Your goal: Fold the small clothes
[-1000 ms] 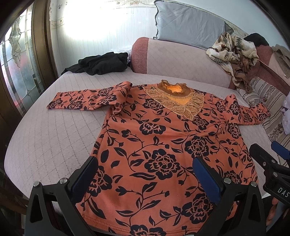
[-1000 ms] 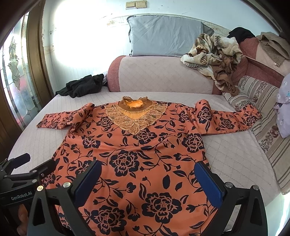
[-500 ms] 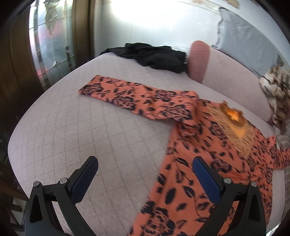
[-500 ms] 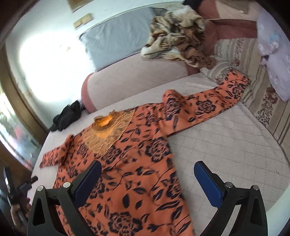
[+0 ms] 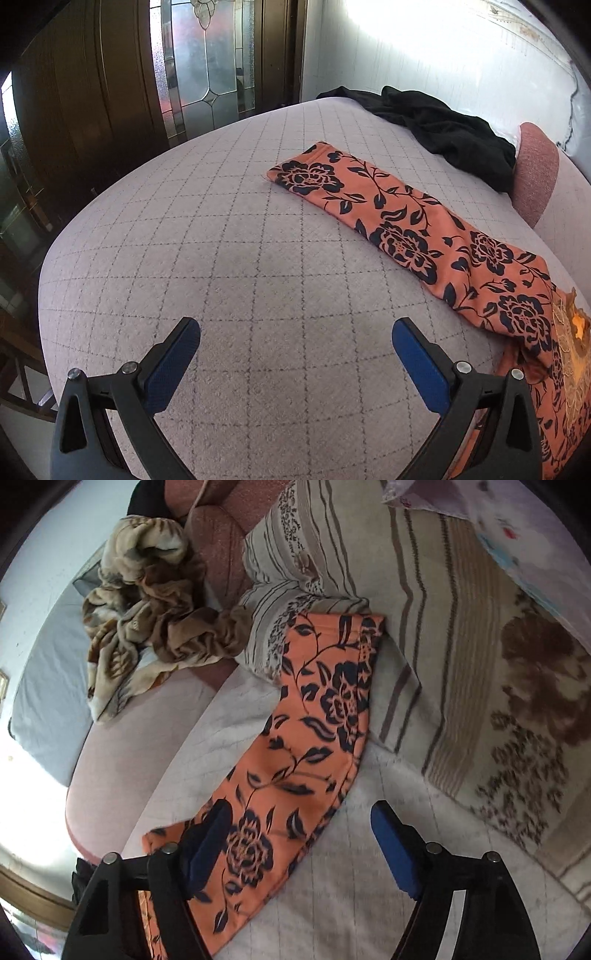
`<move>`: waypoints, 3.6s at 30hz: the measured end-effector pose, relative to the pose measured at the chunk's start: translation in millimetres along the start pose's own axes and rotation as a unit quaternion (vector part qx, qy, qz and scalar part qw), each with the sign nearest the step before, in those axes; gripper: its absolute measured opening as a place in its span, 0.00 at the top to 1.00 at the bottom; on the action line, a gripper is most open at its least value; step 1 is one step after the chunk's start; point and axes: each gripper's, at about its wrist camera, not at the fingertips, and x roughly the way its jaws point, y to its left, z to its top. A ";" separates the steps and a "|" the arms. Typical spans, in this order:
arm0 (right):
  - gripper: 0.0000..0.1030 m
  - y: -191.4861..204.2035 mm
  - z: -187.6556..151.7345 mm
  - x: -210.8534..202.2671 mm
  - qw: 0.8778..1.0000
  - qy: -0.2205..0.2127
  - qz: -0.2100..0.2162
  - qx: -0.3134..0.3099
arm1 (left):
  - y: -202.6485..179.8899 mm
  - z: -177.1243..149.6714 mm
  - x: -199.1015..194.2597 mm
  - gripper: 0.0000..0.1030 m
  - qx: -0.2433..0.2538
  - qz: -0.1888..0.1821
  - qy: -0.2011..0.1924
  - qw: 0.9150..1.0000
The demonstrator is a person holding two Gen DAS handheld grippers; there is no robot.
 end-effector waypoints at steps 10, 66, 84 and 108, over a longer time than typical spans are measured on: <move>0.59 -12.8 38.0 61.7 0.997 -0.017 -0.079 0.017 | -11.9 -4.1 12.0 0.00 0.018 -0.009 0.019 1.000; 0.14 351.1 -421.4 60.7 0.885 0.359 0.297 0.006 | 2.8 5.2 -22.7 0.00 -0.030 -0.136 0.007 0.990; 0.93 361.9 -419.0 54.0 0.924 0.288 0.251 0.025 | 1.0 5.1 -24.7 0.00 -0.032 -0.153 0.013 0.988; 0.18 290.5 -258.3 25.3 0.911 0.264 0.299 -0.105 | -11.6 4.7 -43.7 0.00 0.000 -0.132 -0.037 0.991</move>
